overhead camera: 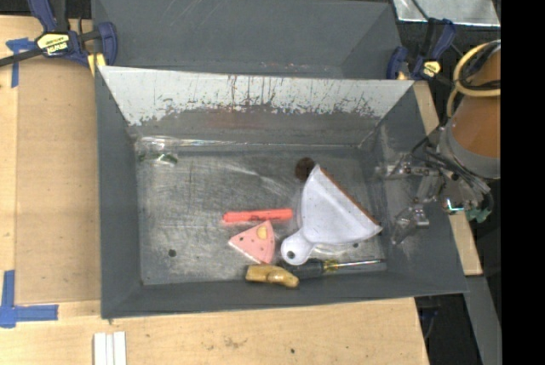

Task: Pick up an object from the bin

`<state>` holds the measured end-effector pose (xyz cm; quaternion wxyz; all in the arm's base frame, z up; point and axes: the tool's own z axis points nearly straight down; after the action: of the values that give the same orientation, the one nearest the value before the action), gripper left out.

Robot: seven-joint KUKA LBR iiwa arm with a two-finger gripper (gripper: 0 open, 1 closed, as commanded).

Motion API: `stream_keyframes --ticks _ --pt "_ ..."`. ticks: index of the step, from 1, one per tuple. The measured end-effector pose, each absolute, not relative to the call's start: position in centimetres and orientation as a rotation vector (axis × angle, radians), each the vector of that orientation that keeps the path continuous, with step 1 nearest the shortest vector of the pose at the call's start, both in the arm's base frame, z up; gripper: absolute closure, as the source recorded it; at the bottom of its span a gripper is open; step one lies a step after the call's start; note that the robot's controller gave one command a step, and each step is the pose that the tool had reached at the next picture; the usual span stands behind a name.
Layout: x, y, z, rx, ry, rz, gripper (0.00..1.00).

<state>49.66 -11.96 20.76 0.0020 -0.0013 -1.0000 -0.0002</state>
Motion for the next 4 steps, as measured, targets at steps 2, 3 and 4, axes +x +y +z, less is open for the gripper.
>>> stream_keyframes --ticks 2,3,4 --pt "51.7 -9.3 11.2 0.668 -3.070 0.000 1.00" --pt "51.7 -9.3 11.2 0.671 -3.070 0.001 0.00" --pt "51.7 -9.3 11.2 0.672 -3.070 0.001 0.00"
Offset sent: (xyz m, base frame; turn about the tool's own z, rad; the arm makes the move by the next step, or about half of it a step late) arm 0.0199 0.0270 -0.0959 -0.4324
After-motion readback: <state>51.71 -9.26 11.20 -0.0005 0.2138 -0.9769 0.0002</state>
